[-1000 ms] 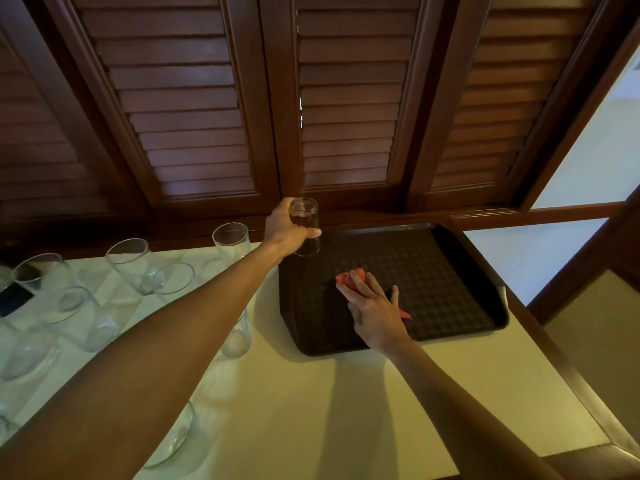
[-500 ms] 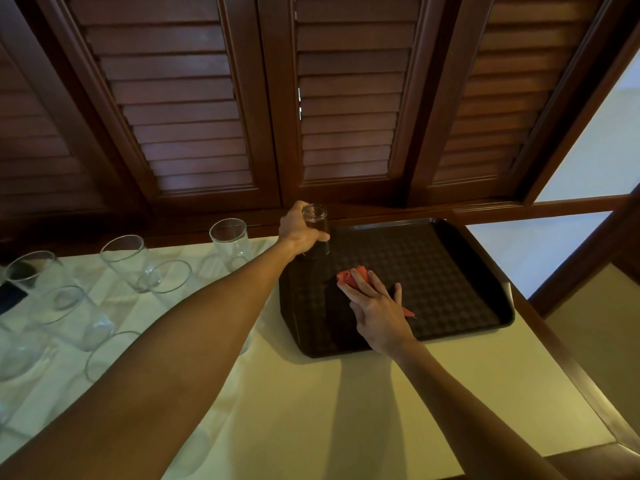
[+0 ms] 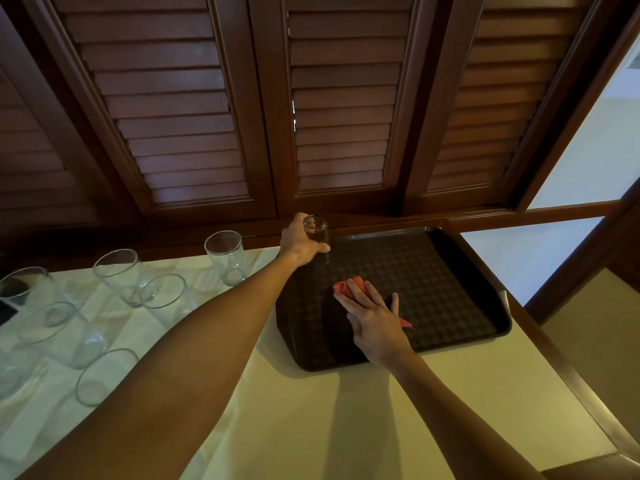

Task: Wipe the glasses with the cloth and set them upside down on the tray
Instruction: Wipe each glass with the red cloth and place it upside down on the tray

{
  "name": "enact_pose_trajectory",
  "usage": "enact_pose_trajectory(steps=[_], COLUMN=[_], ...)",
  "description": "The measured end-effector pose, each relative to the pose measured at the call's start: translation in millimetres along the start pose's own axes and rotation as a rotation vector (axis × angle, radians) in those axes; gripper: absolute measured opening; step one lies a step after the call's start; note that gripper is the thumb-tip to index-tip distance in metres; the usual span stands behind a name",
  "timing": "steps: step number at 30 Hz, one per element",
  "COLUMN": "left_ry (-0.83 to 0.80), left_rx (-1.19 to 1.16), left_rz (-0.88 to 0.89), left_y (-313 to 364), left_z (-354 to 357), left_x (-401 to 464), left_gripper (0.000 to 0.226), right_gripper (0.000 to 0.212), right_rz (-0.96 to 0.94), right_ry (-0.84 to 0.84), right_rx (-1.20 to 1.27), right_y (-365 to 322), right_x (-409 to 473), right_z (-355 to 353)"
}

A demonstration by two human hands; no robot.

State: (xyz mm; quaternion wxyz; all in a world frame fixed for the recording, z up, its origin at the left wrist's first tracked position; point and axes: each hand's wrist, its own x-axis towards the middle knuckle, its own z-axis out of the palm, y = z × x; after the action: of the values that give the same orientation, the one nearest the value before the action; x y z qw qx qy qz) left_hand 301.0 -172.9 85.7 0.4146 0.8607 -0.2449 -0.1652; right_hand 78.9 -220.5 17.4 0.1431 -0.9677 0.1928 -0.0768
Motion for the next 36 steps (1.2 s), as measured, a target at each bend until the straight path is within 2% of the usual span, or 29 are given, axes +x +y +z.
enact_pose_trajectory(steps=[5, 7, 9, 10, 11, 15, 18, 20, 23, 26, 28, 30, 32, 34, 36], left_ry=[-0.043, 0.0, 0.033, 0.01, -0.046, -0.404, -0.473, -0.449, -0.359, -0.084, 0.128, 0.321, 0.436, 0.37, 0.211], left_rx=[0.06, 0.148, 0.266, 0.334, 0.421, 0.881, 1.052, 1.044, 0.926, 0.721, 0.588, 0.463, 0.407, 0.441, 0.456], left_rz=[0.002, 0.037, 0.061, 0.057, 0.047, -0.07, -0.052, -0.068, -0.09, -0.05, 0.01, 0.089, 0.128, 0.059, -0.057], left_y=[13.1, 25.4, 37.9, 42.0, 44.2, 41.8, 22.1, 6.7, -11.1, -20.7, -29.5, -41.0, -53.9, -67.0, -79.8], left_z=[-18.7, -39.8, -68.3, -83.5, -98.4, -140.5, -149.8, -150.4, -150.6, -154.7, -152.8, -146.9, -143.5, -142.8, -142.3], left_x=[-13.5, -25.9, -43.8, -54.6, -65.4, -126.0, -165.7, -181.1, -193.4, -216.4, -242.0, -274.8, -304.6, -324.1, -335.5], left_gripper=[0.1, 0.084, 0.052, 0.039, 0.035, 0.071, 0.088, 0.096, 0.095, 0.087, 0.073, 0.059, 0.064, 0.085, 0.106], right_gripper=[0.057, 0.057, 0.056, 0.056, 0.056, 0.054, 0.053, 0.053, 0.057, 0.057, 0.057, 0.061, 0.061, 0.054, 0.044], right_rz=[0.005, 0.01, 0.023, 0.03, 0.035, 0.026, 0.019, 0.019, 0.006, -0.001, 0.009, -0.001, -0.082, -0.167, -0.22], right_ry=[-0.003, -0.014, -0.03, -0.036, -0.037, -0.026, 0.007, 0.015, 0.017, 0.029, 0.083, 0.193, 0.323, 0.422, 0.49], right_rx=[-0.016, -0.024, -0.033, -0.031, -0.027, -0.032, -0.026, -0.023, -0.044, -0.02, 0.002, 0.034, 0.074, 0.191, 0.374], right_y=[-0.1, -0.4, -1.9, -3.0, -3.8, -4.7, -6.9, -7.6, -5.8, -5.6, -9.6, -18.2, -33.4, -56.5, -85.5], right_x=[-0.9, -0.8, 0.2, 0.5, 0.8, 0.5, 0.0, -0.5, -0.4, -0.6, -3.8, -8.6, -15.3, -23.3, -37.0], right_z=[0.1, -0.7, -2.6, -3.8, -4.6, -5.3, -5.2, -4.6, -1.8, -1.7, -4.5, -8.0, -8.4, -5.2, -0.4])
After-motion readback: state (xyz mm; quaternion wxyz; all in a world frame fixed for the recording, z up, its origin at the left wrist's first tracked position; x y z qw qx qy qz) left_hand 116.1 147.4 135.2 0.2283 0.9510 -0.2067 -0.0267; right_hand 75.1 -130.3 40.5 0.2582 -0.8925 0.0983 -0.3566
